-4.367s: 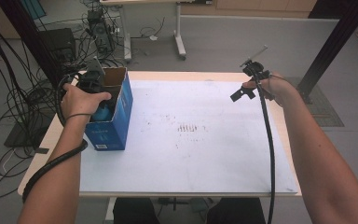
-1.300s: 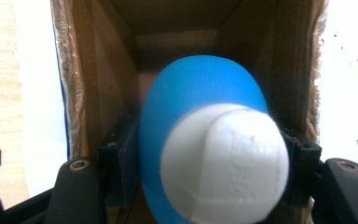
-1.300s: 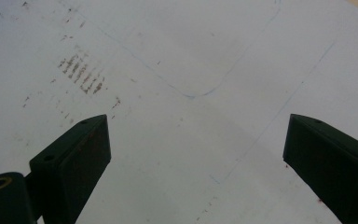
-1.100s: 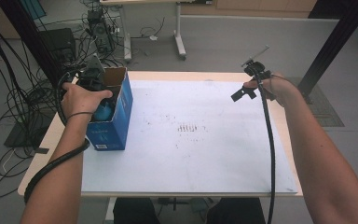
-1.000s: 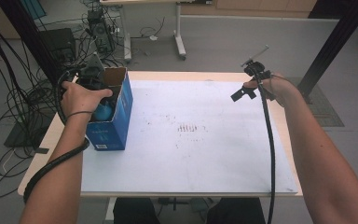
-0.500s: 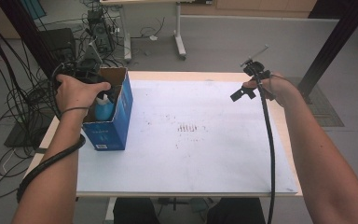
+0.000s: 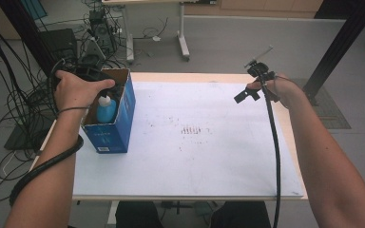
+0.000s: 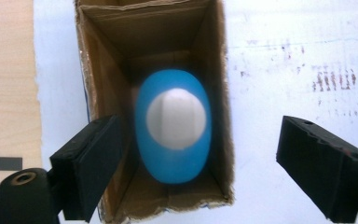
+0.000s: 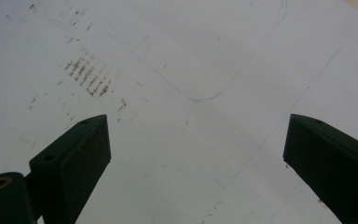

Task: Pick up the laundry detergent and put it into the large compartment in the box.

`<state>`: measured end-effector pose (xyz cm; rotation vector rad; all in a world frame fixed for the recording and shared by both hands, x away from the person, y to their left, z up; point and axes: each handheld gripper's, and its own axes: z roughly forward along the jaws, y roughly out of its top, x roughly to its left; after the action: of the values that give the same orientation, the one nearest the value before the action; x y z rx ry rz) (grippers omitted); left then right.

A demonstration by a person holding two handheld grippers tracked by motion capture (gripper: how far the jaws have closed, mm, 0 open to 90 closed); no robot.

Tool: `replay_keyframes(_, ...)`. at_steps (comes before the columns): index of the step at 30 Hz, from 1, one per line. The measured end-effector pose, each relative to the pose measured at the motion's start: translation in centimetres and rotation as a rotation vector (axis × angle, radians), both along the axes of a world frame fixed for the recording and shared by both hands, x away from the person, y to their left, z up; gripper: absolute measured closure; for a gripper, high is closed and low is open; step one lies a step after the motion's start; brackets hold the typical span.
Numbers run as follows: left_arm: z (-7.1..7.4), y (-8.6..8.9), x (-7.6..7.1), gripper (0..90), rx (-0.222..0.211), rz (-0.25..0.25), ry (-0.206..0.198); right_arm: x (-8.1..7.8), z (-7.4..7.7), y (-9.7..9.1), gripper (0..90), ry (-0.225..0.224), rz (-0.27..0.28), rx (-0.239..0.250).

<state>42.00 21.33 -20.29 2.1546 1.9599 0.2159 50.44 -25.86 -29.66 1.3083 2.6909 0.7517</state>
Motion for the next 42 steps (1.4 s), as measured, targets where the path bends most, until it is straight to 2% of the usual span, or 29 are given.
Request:
replay_keyframes(4, 0.6, -0.6, -0.2, 11.1, -0.001, -0.023, 0.003, 0.0, 0.1, 0.2, 7.1, -0.004, 0.008, -0.004)
replay_keyframes(9, 1.7, -1.6, -0.7, 7.9, -0.007, -0.055, -0.011, 0.0, -0.1, 0.1, 7.1, -0.001, 0.006, -0.003)
replay_keyframes(21, 4.1, -5.4, -2.1, 7.0, -0.009, -0.160, -0.033, -0.1, 0.2, -0.5, 7.0, 0.001, 0.000, -0.008)
replay_keyframes(24, 4.5, -6.4, -2.6, 6.9, -0.026, -0.198, -0.047, -0.2, 0.2, -0.6, 7.0, 0.001, -0.001, -0.009)
replay_keyframes(29, 5.0, -8.3, -3.5, 6.3, -0.031, -0.268, -0.043, -0.4, 0.3, -0.7, 7.0, 0.002, -0.002, -0.012)
replay_keyframes(32, 5.2, -9.1, -3.9, 6.0, -0.032, -0.288, -0.044, -0.5, 0.3, -0.6, 7.0, 0.003, 0.000, -0.013)
replay_keyframes(36, 5.0, -10.6, -4.6, 5.9, -0.045, -0.338, -0.026, -0.6, 0.1, -0.4, 7.0, 0.004, 0.000, -0.011)
replay_keyframes(42, 3.8, -12.9, -5.4, 6.2, -0.066, -0.420, -0.008, -0.6, -0.2, -0.2, 7.0, 0.010, 0.003, -0.011)
